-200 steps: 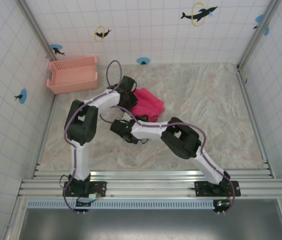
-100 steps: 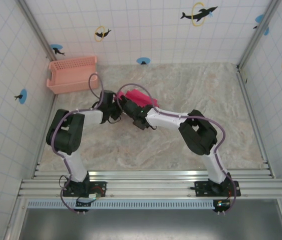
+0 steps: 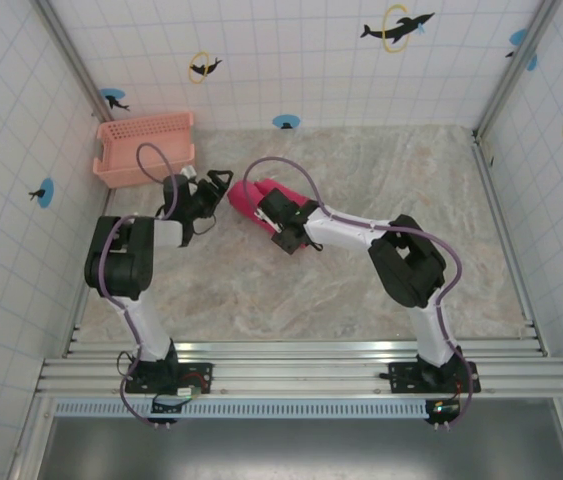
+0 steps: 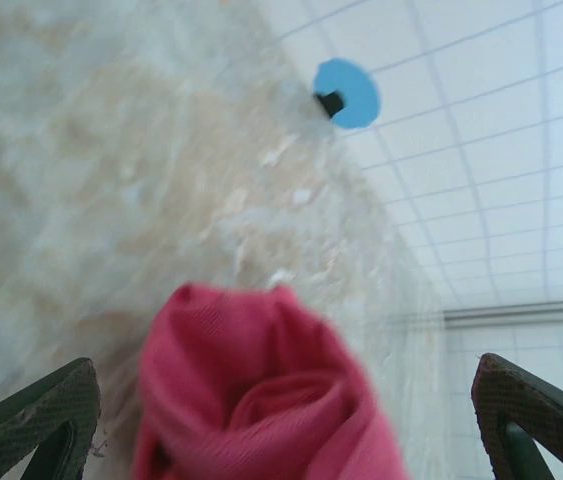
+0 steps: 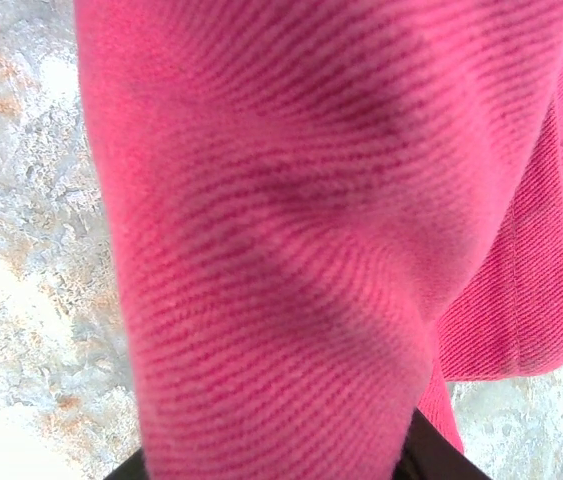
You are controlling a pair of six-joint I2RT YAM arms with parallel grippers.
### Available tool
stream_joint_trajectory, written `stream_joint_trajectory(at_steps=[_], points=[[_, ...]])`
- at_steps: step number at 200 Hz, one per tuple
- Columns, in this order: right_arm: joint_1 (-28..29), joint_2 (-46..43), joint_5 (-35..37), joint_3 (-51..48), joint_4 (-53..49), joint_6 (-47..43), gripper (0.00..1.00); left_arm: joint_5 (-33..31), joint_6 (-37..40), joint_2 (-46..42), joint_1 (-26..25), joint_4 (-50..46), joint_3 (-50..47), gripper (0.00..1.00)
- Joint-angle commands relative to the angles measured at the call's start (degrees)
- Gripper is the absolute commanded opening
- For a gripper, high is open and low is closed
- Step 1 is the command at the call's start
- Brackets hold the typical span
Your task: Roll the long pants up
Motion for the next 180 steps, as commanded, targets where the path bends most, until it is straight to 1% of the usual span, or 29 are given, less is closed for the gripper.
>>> stream_joint_trajectory(at_steps=[1,46,79,101,113,136,180], points=[[-1.40,4.69,-5.64,-4.00,-13.71,2.84,0.00,4.63,2.77,-2.53,-2.22,0.64,2.43,0.97],[-3.26,5.04,-6.00,-2.30,-15.59,4.63,0.00,9.26,0.60,-5.20,-5.11,3.71,-2.55,0.98],[-5.42,4.19,-7.79,-3.03,-15.67,5.70,0.00,9.52,1.76,-7.51,-5.74,1.69,-7.38,0.97],[-6.12,3.54,-8.78,-3.48,-15.34,5.80,0.00,10.30,0.99,-7.35,-5.90,3.65,-9.41,0.97],[-6.48,3.52,-9.43,-3.44,-15.51,5.80,0.00,9.90,0.35,-7.47,-6.20,5.07,-10.62,0.97],[-6.71,3.45,-10.24,-3.17,-15.39,5.63,0.00,8.96,0.40,-6.72,-7.72,4.86,-10.82,0.97],[-6.79,3.24,-11.94,-4.42,-14.24,5.61,0.00,4.88,-3.09,-0.32,-12.30,11.26,-9.15,0.97]])
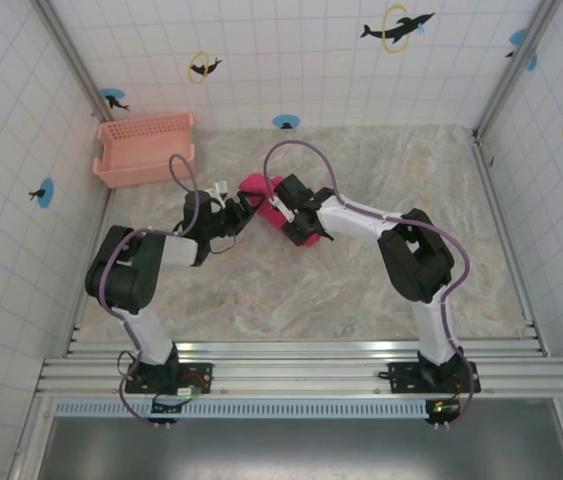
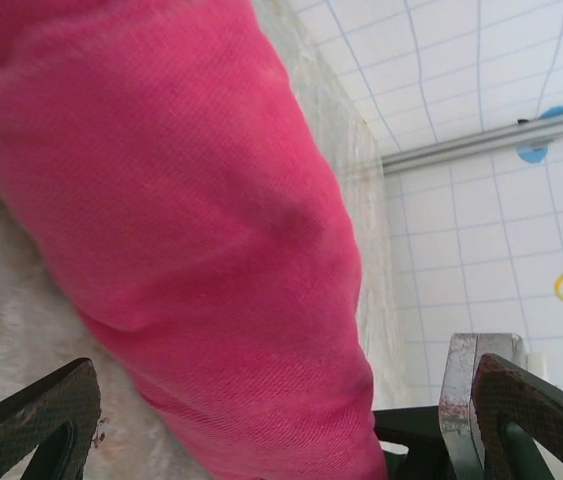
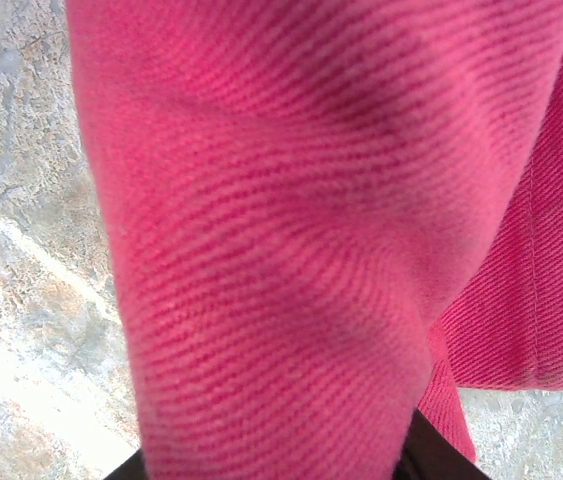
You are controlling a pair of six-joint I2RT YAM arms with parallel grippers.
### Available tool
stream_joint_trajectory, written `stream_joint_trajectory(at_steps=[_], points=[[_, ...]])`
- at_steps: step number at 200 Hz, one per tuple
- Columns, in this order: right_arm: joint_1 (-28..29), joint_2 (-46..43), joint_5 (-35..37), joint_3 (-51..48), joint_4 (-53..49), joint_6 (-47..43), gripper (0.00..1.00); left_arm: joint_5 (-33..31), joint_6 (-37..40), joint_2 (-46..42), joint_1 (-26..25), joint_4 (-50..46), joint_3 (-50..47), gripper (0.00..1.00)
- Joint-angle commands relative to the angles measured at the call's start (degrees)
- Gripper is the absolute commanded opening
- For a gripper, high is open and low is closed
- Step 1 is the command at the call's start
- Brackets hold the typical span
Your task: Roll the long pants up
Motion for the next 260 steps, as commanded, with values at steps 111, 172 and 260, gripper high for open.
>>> stream_joint_trajectory(at_steps=[111,172,260], points=[[-1.46,0.79,-14.38,-6.82,-9.43,-3.36,0.00,-14.42,-1.70,15.72,-5.20,7.71,6.58,0.98],[-1.90,0.33,-18.87,-7.54,-9.57,-6.13,0.00,-14.20,-1.43,21.81,-6.89,10.29,12.21,0.77],[2.57,-15.20,12.60,-14.84,-1.95,-1.00,0.99,-10.21,2.61,19.05,-6.98,-21.57,17.82,0.00]])
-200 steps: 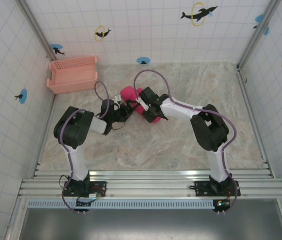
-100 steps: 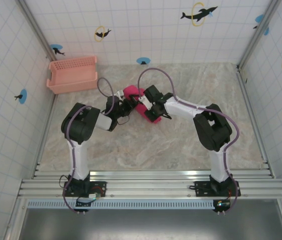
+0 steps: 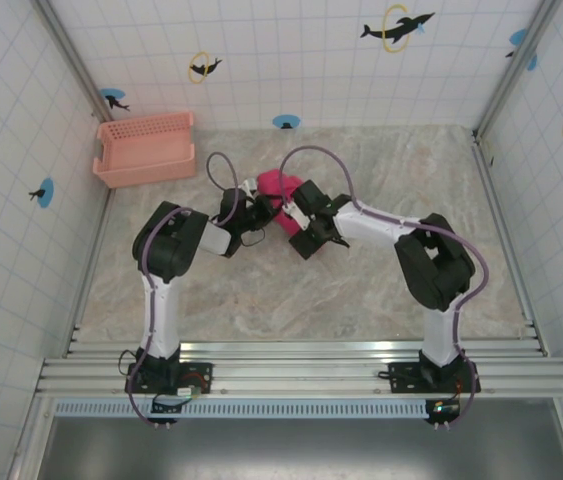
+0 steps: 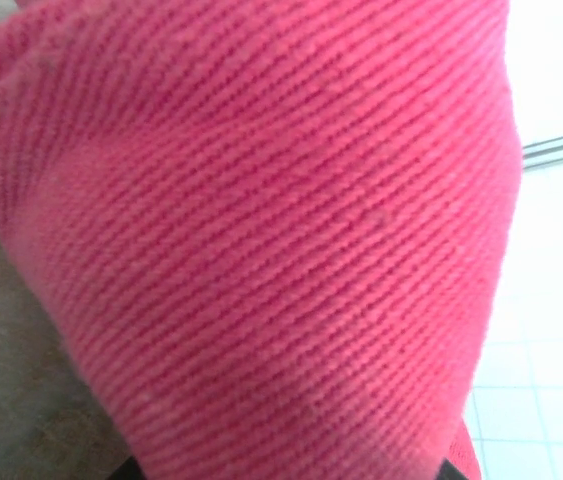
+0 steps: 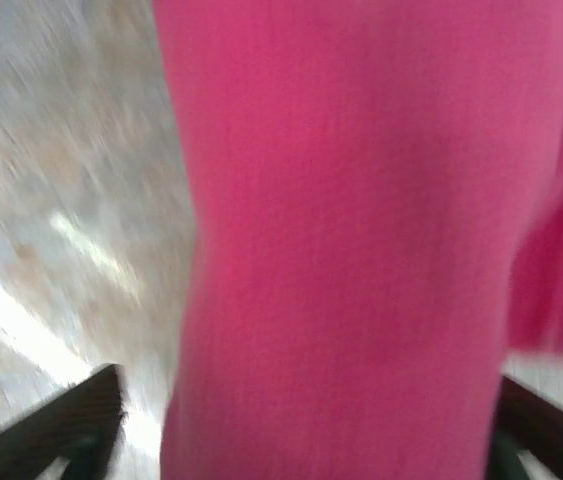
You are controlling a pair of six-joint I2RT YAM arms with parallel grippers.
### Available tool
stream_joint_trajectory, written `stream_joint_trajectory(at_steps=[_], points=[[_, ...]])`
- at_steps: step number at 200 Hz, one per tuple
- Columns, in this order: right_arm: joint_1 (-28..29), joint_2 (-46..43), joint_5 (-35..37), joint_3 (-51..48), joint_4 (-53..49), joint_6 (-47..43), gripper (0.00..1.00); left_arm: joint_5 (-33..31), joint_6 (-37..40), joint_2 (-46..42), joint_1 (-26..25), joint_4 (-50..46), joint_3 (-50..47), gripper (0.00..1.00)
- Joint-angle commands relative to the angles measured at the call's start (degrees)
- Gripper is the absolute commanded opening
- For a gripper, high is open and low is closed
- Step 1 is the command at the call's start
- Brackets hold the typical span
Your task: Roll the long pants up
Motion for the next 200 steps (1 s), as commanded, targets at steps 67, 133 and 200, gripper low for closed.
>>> stream_joint_trajectory(at_steps=[67,133,200], points=[[14.24,-7.60,33.06,-0.63,-1.63,3.23,0.99,-2.82,8.08,-4.31,-1.59,-65.39,18.98,0.00],[15.78,2.24,39.08,4.05,2.23,2.55,0.99,-3.92,8.67,2.10,-3.15,-94.26,37.86,0.00],[14.01,8.71,39.78,8.15,4.97,-0.53,0.99,-5.97,6.90,5.68,-4.05,-101.46,41.31,0.00]])
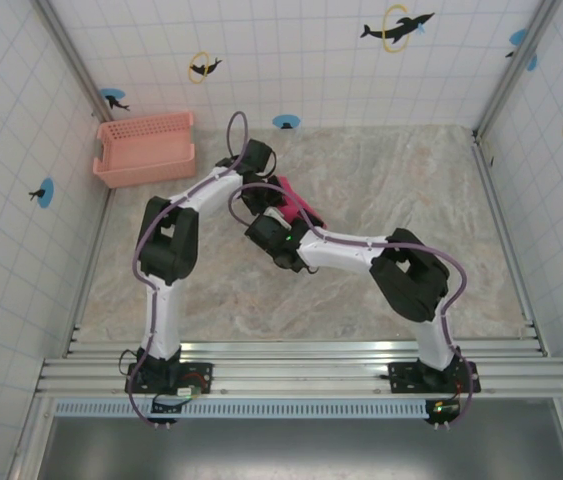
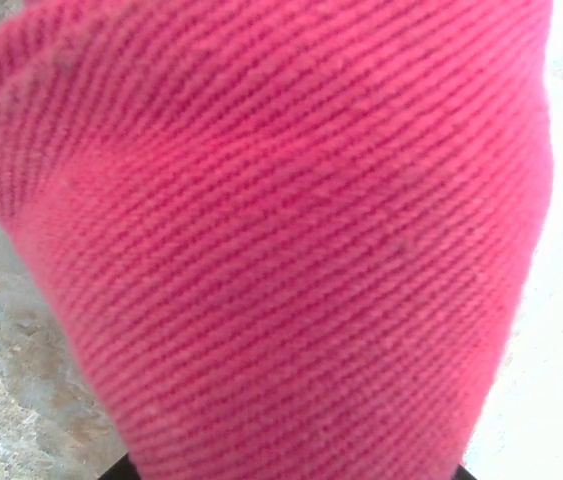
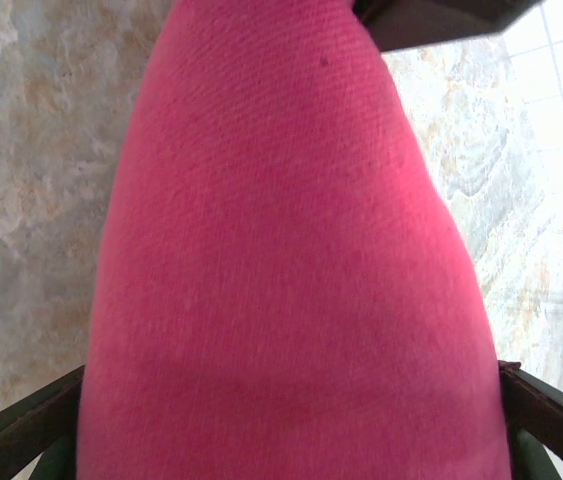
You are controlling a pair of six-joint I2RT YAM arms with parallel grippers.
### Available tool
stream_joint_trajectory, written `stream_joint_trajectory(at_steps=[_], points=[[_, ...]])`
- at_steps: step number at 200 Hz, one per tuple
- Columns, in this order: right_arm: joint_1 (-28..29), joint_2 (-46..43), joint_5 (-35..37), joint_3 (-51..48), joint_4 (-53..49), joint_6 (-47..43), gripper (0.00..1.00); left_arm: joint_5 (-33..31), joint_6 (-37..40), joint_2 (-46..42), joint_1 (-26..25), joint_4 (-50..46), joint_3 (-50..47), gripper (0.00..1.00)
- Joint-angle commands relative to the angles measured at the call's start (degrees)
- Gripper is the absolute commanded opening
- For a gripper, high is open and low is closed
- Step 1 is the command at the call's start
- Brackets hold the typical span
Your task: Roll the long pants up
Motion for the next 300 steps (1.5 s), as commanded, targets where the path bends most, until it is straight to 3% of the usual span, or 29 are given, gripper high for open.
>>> stream_joint_trajectory(at_steps=[1,73,92,111,129,150,179,197,214,268,300], points=[[-0.84,3.10,0.88,2.85,2.57,-1.76,0.99,-0.54,-2.44,5.28,-0.96,-15.81,-0.08,0.00],[-4.00,11.57,0.59,8.34,1.57,-4.13,1.00,-0.28,-1.70,9.50,-1.19,-24.63,8.50,0.00],[-5.86,12.88,-1.45,9.07,0.69,-3.79,0.92,-0.22,-1.23,9.18,-1.20,-25.44,8.62,0.00],[-8.05,13.70,-4.37,10.00,-1.28,-3.29,0.76,-0.27,-0.43,8.51,-1.08,-26.03,8.38,0.00],[-9.93,14.05,-7.32,10.51,-2.65,-3.80,0.51,-0.10,0.52,7.24,-1.12,-25.14,7.42,0.00],[-11.87,14.14,-9.52,11.01,-3.93,-4.31,0.00,0.00,2.45,5.72,-1.04,-24.26,6.14,0.00],[-14.68,11.75,-18.61,8.93,-4.46,-3.83,0.00,1.04,11.22,1.24,1.92,-14.59,1.32,0.00],[-15.18,10.45,-21.37,7.52,-6.07,-4.33,0.00,0.41,13.59,-4.62,6.56,-4.46,-5.65,0.50],[-15.36,8.58,-20.95,4.66,-6.96,-4.17,0.00,0.25,15.16,-9.46,12.82,1.71,-10.05,0.75],[-16.34,2.49,-16.52,-0.15,-10.29,0.01,0.00,5.58,15.27,-19.71,27.27,19.59,-16.75,0.77],[-17.38,-3.03,-16.18,-1.17,-11.78,1.28,0.00,4.11,17.22,-15.34,30.70,16.46,-5.94,0.77]])
